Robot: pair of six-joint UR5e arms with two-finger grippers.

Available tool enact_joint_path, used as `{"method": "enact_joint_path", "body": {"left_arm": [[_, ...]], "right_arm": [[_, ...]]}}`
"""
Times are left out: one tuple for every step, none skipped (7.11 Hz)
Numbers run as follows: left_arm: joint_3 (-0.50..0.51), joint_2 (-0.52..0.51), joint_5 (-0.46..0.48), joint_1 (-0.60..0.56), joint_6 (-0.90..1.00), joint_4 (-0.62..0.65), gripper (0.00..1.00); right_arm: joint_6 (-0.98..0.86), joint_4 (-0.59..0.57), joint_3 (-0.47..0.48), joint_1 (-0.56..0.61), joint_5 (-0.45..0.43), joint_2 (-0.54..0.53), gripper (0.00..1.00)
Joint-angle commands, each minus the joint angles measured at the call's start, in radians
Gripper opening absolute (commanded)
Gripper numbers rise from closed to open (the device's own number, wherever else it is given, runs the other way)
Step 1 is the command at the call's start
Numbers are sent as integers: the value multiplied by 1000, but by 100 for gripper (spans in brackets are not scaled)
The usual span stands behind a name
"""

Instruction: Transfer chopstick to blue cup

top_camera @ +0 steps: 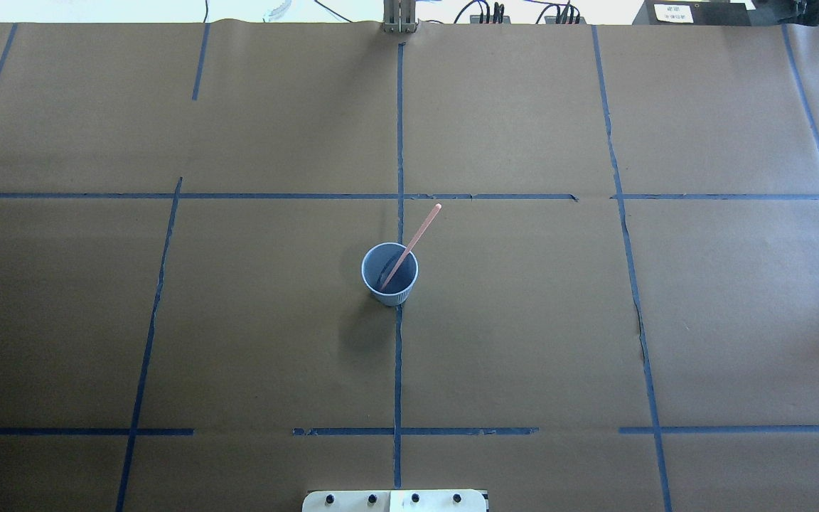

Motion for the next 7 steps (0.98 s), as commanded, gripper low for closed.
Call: {"method": "enact_joint_path", "body": {"left_arm": [[-19, 10, -3, -14, 41, 79, 100], [-4, -5, -1, -8, 112, 122, 100], [36, -6, -1, -16, 152, 124, 100], [87, -41, -1, -16, 151, 128, 100], [101, -19, -11, -18, 154, 110, 100], [110, -14, -65, -16, 156, 107, 100], [99, 12, -93, -16, 156, 105, 100]], "right_arm": [[-73, -44, -19, 28, 1, 2, 100], [-72, -42, -19, 27, -7, -1, 100], [-72, -44, -19, 28, -10, -1, 100], [-72, -42, -19, 28, -7, -3, 100], [-70, -44, -15, 28, -1, -9, 100], [-70, -44, -19, 27, -2, -9, 100], [-64, -42, -19, 27, -2, -7, 100]]}}
